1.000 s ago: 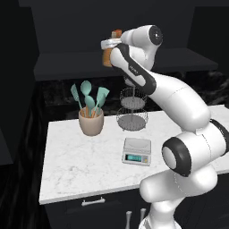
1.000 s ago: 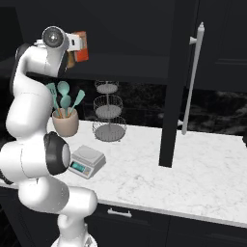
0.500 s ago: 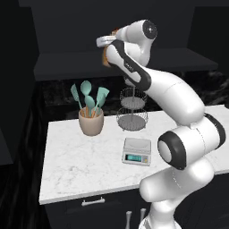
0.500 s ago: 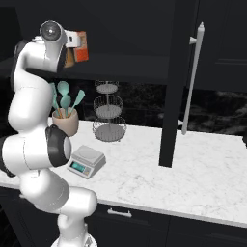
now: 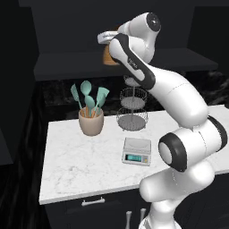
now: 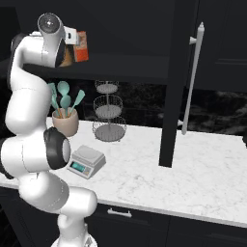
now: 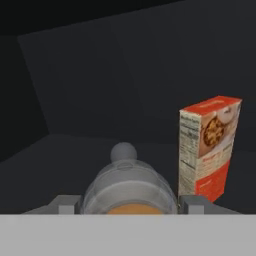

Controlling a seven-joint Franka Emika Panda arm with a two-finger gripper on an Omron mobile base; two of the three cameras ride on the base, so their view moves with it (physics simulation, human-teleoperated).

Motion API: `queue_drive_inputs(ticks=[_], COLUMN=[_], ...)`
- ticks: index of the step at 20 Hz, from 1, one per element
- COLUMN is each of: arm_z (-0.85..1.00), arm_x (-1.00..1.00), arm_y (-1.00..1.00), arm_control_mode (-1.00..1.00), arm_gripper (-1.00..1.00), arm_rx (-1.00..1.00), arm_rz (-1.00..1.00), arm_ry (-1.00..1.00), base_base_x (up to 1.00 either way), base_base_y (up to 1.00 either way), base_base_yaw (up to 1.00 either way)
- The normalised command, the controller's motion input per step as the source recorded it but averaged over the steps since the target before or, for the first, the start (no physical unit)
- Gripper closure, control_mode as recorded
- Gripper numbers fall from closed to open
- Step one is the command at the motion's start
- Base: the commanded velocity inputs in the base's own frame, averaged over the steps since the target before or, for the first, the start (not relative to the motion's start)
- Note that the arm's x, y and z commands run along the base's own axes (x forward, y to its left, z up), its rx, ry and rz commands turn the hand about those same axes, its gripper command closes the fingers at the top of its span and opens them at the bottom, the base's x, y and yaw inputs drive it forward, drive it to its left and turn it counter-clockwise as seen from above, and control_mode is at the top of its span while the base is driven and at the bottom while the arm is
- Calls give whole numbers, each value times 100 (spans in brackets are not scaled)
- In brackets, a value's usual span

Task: Pick the honey bottle and place it on the digital scale for weighing, and close the cabinet.

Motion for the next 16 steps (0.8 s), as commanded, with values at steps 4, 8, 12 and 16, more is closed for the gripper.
queue_drive_inputs(ticks=[4,8,12,16], arm_z=[7,0,0,0], arm_x=[-93,-100,-100,-100], arm_y=[0,0,0,0], arm_control_mode=[-100,-100,-100,-100], arm_gripper=[100,100,100,100], arm_rx=[1,3,3,2], arm_rz=[0,0,0,0], arm_ry=[-6,0,0,-2], base_base_x=[0,0,0,0], base_base_y=[0,0,0,0], base_base_yaw=[0,0,0,0])
